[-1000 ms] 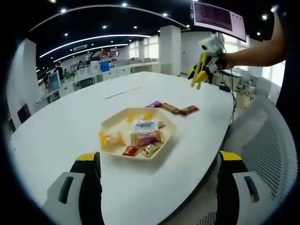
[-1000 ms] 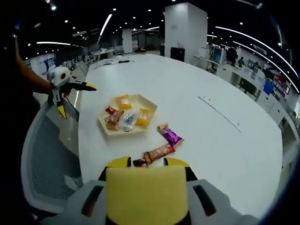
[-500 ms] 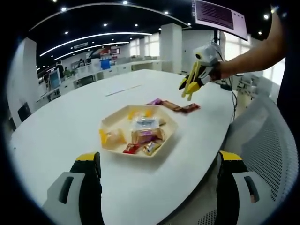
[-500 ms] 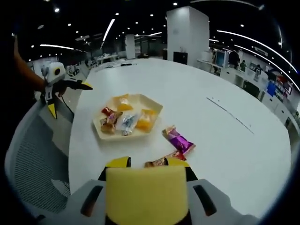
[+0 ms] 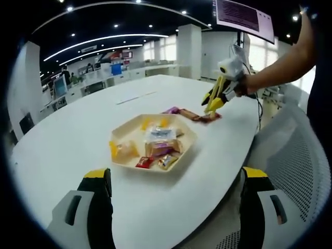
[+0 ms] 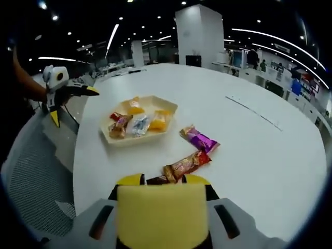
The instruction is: Place the target food into the container with the food tongs after gripping and lifting it, then release it inside without dropping or visibly crushing the food.
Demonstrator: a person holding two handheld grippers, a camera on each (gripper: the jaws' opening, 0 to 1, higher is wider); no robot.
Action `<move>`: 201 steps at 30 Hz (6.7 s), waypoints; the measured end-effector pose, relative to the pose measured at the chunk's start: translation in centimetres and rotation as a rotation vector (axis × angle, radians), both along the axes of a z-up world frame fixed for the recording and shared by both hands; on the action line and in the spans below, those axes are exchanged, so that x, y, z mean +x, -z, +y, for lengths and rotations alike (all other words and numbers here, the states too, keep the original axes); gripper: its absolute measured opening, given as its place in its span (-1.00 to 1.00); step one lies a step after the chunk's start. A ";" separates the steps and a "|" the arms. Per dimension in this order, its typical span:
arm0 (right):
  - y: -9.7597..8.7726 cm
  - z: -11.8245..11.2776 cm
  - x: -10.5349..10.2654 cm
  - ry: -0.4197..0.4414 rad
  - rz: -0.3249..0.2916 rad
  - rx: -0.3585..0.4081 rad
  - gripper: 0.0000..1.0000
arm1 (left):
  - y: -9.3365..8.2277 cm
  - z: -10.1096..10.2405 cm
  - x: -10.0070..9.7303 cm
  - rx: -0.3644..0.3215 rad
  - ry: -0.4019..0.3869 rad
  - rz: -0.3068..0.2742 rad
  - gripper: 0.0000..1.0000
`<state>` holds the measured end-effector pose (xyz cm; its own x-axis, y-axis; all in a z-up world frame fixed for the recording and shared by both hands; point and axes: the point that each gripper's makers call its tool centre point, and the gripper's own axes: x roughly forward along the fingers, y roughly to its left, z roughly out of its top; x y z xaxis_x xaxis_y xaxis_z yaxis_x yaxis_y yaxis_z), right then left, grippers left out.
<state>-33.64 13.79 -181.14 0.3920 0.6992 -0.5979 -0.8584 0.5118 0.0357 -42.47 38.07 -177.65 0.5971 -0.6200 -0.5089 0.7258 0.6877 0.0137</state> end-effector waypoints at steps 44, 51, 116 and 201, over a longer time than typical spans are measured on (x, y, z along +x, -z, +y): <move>2.4 -3.0 -1.2 -0.013 0.141 -0.267 -0.57 | -0.2 0.2 0.1 -0.008 -0.011 -0.006 0.99; 0.8 -2.8 -0.8 -0.015 0.127 -0.280 -0.57 | -0.2 0.1 0.2 -0.008 -0.007 -0.011 0.99; -9.2 11.8 4.0 -0.123 -0.008 -0.222 -0.55 | -0.6 0.0 0.2 -0.016 0.002 -0.034 0.99; -12.5 14.0 6.3 -0.104 -0.051 -0.152 -0.45 | -0.7 0.1 0.3 -0.017 -0.006 -0.040 0.98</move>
<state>-27.36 27.81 -168.60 0.3552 0.6403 -0.6811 -0.9055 0.4166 -0.0806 -42.13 38.22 -176.95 0.6207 -0.6244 -0.4743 0.7206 0.6926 0.0312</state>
